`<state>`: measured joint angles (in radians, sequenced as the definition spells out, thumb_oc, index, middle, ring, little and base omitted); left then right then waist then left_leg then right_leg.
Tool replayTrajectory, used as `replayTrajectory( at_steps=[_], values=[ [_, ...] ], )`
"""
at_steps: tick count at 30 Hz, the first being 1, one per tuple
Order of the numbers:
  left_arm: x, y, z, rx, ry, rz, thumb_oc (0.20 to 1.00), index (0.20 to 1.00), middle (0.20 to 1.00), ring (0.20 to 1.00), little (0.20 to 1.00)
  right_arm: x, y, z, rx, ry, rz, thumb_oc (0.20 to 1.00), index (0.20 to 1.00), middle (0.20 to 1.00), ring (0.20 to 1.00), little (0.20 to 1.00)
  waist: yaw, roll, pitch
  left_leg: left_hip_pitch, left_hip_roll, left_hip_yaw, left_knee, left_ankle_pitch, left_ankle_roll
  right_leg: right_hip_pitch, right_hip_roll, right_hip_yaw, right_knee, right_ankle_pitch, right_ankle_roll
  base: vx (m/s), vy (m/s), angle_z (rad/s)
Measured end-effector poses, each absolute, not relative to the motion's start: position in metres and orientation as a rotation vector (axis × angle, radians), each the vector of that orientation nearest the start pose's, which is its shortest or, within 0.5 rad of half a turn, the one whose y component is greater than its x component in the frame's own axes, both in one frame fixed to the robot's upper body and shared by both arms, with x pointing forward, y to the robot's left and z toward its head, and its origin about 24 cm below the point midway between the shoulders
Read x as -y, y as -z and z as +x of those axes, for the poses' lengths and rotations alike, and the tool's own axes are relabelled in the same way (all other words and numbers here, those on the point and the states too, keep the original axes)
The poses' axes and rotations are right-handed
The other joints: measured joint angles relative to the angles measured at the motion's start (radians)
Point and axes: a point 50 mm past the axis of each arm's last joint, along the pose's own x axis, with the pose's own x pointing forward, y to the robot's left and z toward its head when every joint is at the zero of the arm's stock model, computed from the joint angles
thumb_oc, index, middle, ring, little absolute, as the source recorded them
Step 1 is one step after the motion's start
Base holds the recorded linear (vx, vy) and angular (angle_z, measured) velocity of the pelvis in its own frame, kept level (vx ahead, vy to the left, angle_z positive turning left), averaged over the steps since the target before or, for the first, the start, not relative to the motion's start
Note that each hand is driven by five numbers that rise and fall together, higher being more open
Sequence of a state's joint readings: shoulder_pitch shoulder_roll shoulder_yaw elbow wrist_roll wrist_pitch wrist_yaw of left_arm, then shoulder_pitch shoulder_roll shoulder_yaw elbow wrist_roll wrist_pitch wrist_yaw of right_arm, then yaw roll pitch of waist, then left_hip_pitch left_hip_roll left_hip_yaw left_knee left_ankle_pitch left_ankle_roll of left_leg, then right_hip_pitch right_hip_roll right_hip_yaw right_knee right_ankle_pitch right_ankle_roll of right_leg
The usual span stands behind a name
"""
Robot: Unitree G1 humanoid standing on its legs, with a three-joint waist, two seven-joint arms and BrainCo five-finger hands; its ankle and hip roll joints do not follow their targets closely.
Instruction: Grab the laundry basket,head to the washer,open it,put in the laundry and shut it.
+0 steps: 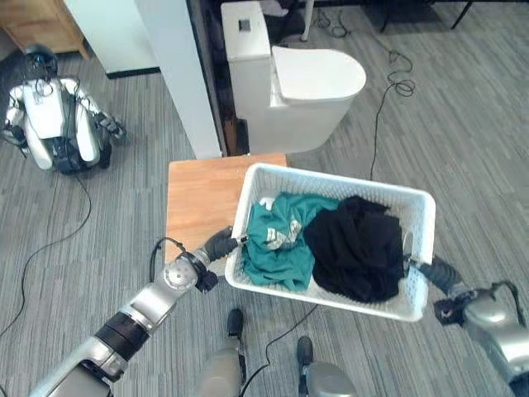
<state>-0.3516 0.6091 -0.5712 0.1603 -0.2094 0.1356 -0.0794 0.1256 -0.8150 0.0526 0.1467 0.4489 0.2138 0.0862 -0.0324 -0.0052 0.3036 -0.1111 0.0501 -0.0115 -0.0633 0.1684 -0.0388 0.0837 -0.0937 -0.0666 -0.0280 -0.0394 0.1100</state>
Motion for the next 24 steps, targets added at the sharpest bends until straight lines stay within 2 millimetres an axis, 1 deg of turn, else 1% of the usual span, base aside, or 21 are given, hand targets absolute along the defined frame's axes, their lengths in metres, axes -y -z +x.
replayTrajectory(
  at_steps=[4,7,9,12,14,15,16,17,18,19,20,21,22,23,24],
  values=[
    [-0.151,-0.045,0.291,-0.18,0.53,0.586,0.2,0.2,0.2,0.2,0.2,0.311,-0.016,0.199,-0.547,0.002,-0.312,0.2,0.2,0.2,0.2,0.2,-0.003,0.001,-0.03,0.013,0.003,-0.006,-0.011,0.004,-0.005,0.018,0.004,-0.006,-0.015,0.004,-0.005,-0.01,-0.053,0.05],
    [-0.152,-0.045,0.291,-0.177,0.528,0.606,0.2,0.2,0.2,0.2,0.2,0.31,-0.011,0.194,-0.563,0.003,-0.297,0.2,0.2,0.2,0.2,0.2,-0.001,-0.001,-0.047,0.02,0.005,-0.008,-0.012,0.004,-0.007,0.024,0.007,-0.009,-0.021,0.004,-0.006,-0.05,-0.049,0.02],
    [-0.153,-0.046,0.291,-0.175,0.526,0.619,0.2,0.2,0.2,0.2,0.2,0.308,-0.011,0.195,-0.558,0.003,-0.288,0.2,0.2,0.2,0.2,0.2,0.001,-0.003,-0.052,0.02,0.006,-0.008,-0.012,0.005,-0.007,0.024,0.008,-0.008,-0.021,0.006,-0.008,-0.07,-0.03,-0.03],
    [-0.154,-0.046,0.291,-0.175,0.523,0.626,0.2,0.2,0.2,0.2,0.2,0.306,-0.007,0.194,-0.563,0.003,-0.271,0.2,0.2,0.2,0.2,0.2,0.005,-0.006,-0.054,0.021,0.011,-0.002,-0.004,0.002,-0.013,0.009,0.013,0.015,-0.007,0.001,-0.015,-0.1,0.002,-0.13],
    [-0.155,-0.045,0.292,-0.179,0.521,0.635,0.2,0.2,0.2,0.2,0.2,0.305,-0.005,0.194,-0.565,0.006,-0.263,0.2,0.2,0.2,0.2,0.2,0.01,-0.007,-0.054,0.014,0.012,0.002,0.024,-0.012,-0.021,-0.004,0.013,0.036,0.012,-0.002,-0.016,-0.17,0.073,-0.3],
    [-0.157,-0.046,0.292,-0.179,0.515,0.642,0.2,0.2,0.2,0.2,0.2,0.302,-0.001,0.194,-0.568,0.012,-0.237,0.2,0.2,0.2,0.2,0.2,0.007,-0.02,-0.05,-0.008,0.004,-0.019,0.081,-0.025,-0.034,-0.032,0.017,0.064,0.04,-0.002,-0.013,-0.12,0.129,-0.73],
    [-0.162,-0.045,0.293,-0.189,0.5,0.657,0.2,0.2,0.2,0.2,0.2,0.297,0.003,0.2,-0.56,0.017,-0.204,0.2,0.2,0.2,0.2,0.2,0.032,-0.048,-0.042,-0.02,-0.019,-0.112,0.151,-0.053,-0.036,-0.058,0.007,0.114,0.074,-0.015,-0.024,-0.23,0.35,-1.55],
    [-0.168,-0.037,0.293,-0.224,0.489,0.686,0.2,0.2,0.2,0.2,0.2,0.292,0.004,0.203,-0.545,0.023,-0.179,0.2,0.2,0.2,0.2,0.2,0.046,-0.046,-0.048,-0.014,-0.091,-0.348,0.257,-0.201,0.014,-0.086,-0.005,0.22,0.112,-0.006,-0.006,-0.26,0.413,-1.8],
    [-0.166,-0.035,0.293,-0.227,0.489,0.679,0.2,0.2,0.2,0.2,0.2,0.293,0.004,0.203,-0.545,0.027,-0.175,0.2,0.2,0.2,0.2,0.2,0.041,-0.037,-0.049,0.007,-0.136,-0.396,0.265,-0.231,0.032,-0.102,-0.01,0.257,0.122,-0.003,0.002,-0.32,0.46,-1.79],
    [-0.163,-0.036,0.296,-0.217,0.481,0.663,0.2,0.2,0.2,0.2,0.2,0.292,0.006,0.203,-0.54,0.042,-0.155,0.2,0.2,0.2,0.2,0.2,0.016,-0.029,-0.048,0.016,-0.167,-0.366,0.267,-0.256,0.058,-0.138,-0.014,0.313,0.138,0.014,0.032,-0.3,0.31,-1.43],
    [-0.163,-0.038,0.299,-0.213,0.473,0.666,0.2,0.2,0.2,0.2,0.2,0.29,0.006,0.206,-0.537,0.04,-0.153,0.2,0.2,0.2,0.2,0.2,0.023,-0.028,-0.045,0.021,-0.154,-0.318,0.25,-0.238,0.034,-0.163,-0.011,0.346,0.159,0.023,0.054,-0.21,0.206,-1.47],
    [-0.164,-0.039,0.302,-0.212,0.469,0.671,0.2,0.2,0.2,0.2,0.2,0.289,0.007,0.206,-0.542,0.039,-0.156,0.2,0.2,0.2,0.2,0.2,0.02,-0.039,-0.039,0.015,-0.179,-0.271,0.275,-0.251,0.05,-0.192,-0.014,0.369,0.163,0.041,0.061,-0.3,0.144,-2.25],
    [-0.165,-0.042,0.305,-0.207,0.462,0.682,0.2,0.2,0.2,0.2,0.2,0.287,0.006,0.212,-0.534,0.032,-0.162,0.2,0.2,0.2,0.2,0.2,0.02,-0.045,-0.033,-0.009,-0.179,-0.16,0.309,-0.263,0.068,-0.237,-0.025,0.393,0.153,0.087,0.076,-0.28,0.099,-2.03],
    [-0.163,-0.045,0.309,-0.198,0.463,0.682,0.2,0.2,0.2,0.2,0.2,0.287,0.007,0.211,-0.537,0.033,-0.159,0.2,0.2,0.2,0.2,0.2,0.011,-0.047,-0.029,-0.032,-0.186,-0.133,0.341,-0.269,0.078,-0.247,-0.034,0.374,0.134,0.112,0.064,-0.29,0.094,-1.86],
    [-0.161,-0.048,0.312,-0.185,0.46,0.679,0.2,0.2,0.2,0.2,0.2,0.288,0.009,0.21,-0.545,0.039,-0.16,0.2,0.2,0.2,0.2,0.2,-0.004,-0.04,-0.025,-0.068,-0.177,-0.092,0.383,-0.286,0.106,-0.258,-0.047,0.356,0.105,0.145,0.042,-0.23,0.113,-1.31]
  ],
)
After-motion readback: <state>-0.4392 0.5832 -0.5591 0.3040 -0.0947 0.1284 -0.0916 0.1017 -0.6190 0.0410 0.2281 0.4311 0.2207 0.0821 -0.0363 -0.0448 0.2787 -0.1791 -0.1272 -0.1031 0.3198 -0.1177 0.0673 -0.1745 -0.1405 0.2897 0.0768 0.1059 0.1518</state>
